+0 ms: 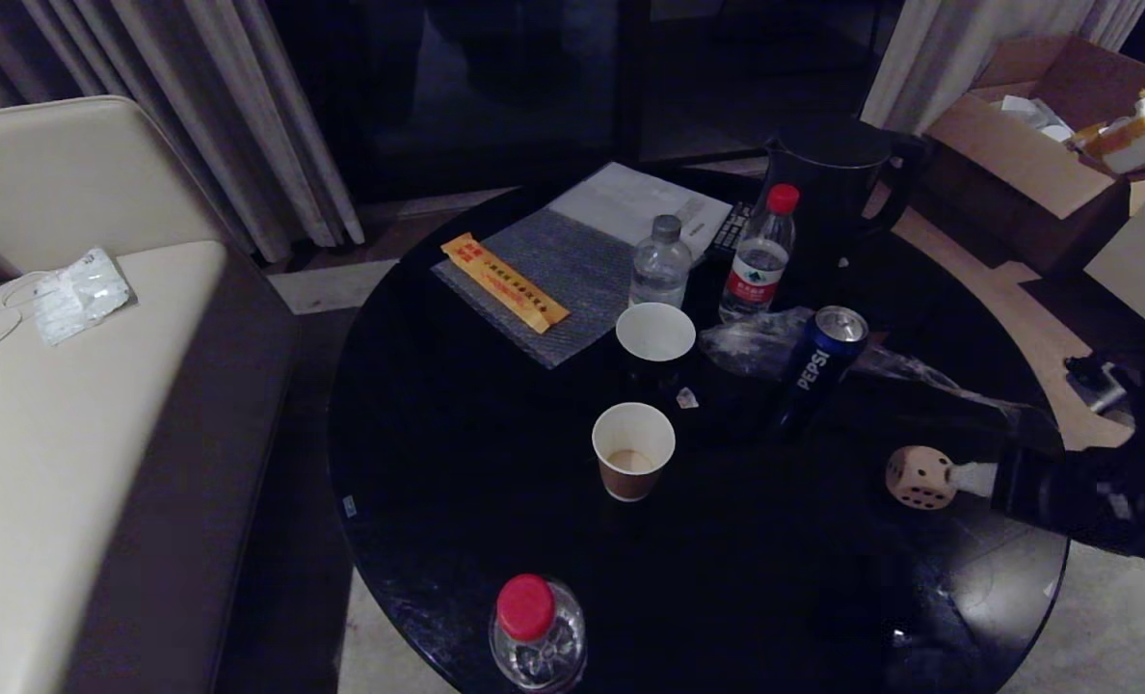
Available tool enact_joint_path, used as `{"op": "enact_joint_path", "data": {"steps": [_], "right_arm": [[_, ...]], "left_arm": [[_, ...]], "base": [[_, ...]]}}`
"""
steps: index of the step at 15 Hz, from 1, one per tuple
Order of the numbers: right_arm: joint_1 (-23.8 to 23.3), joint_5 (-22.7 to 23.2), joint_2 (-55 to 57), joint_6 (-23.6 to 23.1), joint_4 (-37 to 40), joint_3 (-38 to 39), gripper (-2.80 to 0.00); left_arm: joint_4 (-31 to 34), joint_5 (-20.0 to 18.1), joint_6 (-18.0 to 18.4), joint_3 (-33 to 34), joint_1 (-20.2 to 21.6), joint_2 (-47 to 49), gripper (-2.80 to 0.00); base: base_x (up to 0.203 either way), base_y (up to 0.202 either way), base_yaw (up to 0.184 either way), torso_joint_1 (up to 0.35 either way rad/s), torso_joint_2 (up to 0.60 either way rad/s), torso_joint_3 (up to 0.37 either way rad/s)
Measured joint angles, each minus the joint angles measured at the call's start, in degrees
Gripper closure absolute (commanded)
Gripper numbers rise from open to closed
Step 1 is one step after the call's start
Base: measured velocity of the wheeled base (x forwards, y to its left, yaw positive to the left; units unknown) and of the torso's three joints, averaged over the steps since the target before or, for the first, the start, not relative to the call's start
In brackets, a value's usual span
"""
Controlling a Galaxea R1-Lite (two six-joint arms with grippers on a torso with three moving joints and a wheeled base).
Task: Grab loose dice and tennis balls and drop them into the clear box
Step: Pick up toys out of the box
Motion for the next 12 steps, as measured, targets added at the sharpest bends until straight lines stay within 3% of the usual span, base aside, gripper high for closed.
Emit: {"op": "enact_joint_path", "data": {"steps": [5, 10, 12], "right_arm": [[1.57, -0.35, 7.35, -0.28, -0.28, -5.86, -2.80], [1.51, -7.40, 11.73, -2.70, 0.30, -8.47, -2.80], [1.04, -7.85, 13.23, -4.03, 0.30, -9.35, -2.80]], "left_arm": [[0.00, 0.00, 0.02, 0.00, 0.00, 0.00, 0.00], [0.00, 0.00, 0.00, 0.00, 0.00, 0.00, 0.00], [0.00, -0.02, 0.00, 0.00, 0.00, 0.00, 0.00]], "base": [[0.000, 0.000, 0.000, 0.000, 0.00, 0.000], [0.000, 0.000, 0.000, 0.000, 0.00, 0.000], [0.000, 0.000, 0.000, 0.000, 0.00, 0.000]]}}
